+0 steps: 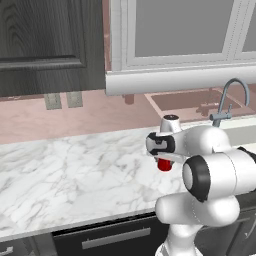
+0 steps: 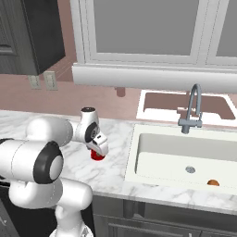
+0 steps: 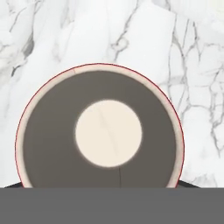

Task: Clear the mugs and bowl far away from the sink.

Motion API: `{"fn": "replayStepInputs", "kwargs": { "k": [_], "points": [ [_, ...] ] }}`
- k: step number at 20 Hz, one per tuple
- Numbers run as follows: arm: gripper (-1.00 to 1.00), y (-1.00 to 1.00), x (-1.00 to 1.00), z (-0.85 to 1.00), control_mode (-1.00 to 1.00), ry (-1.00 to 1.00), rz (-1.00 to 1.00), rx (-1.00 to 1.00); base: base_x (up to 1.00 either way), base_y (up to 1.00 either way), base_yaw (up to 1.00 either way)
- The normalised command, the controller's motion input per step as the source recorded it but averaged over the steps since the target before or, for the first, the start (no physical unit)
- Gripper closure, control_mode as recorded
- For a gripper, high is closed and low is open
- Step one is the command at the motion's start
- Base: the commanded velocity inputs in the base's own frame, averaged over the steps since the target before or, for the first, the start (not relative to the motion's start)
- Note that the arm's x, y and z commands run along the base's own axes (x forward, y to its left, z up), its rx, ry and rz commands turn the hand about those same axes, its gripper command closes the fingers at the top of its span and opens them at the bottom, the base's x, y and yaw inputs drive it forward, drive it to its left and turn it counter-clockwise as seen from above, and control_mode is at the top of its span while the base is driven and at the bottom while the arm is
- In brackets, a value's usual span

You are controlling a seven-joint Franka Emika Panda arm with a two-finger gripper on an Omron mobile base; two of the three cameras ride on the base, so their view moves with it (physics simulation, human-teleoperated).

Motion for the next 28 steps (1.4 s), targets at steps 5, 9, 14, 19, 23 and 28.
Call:
{"fn": "replayStepInputs", "kwargs": {
  "k": [5, 9, 14, 19, 23, 28],
  "points": [
    [1.00, 0.00, -0.22, 0.01, -1.00, -0.03, 0.00, 0.00, 0.00, 0.00, 0.00],
    [1.00, 0.00, -0.34, 0.17, -1.00, -0.04, 0.00, 0.00, 0.00, 0.00, 0.00],
    [1.00, 0.00, -0.41, 0.28, -1.00, -0.03, 0.00, 0.00, 0.00, 0.00, 0.00],
    [1.00, -0.01, -0.36, 0.34, -1.00, -0.01, 0.00, 0.00, 0.00, 0.00, 0.00],
    [1.00, -0.08, -0.32, 0.28, -1.00, 0.00, 0.00, 0.01, 0.00, 0.00, 0.00],
    [1.00, -0.22, -0.30, 0.36, -1.00, -0.01, 0.00, 0.04, 0.00, 0.00, 0.00]
  ]
}}
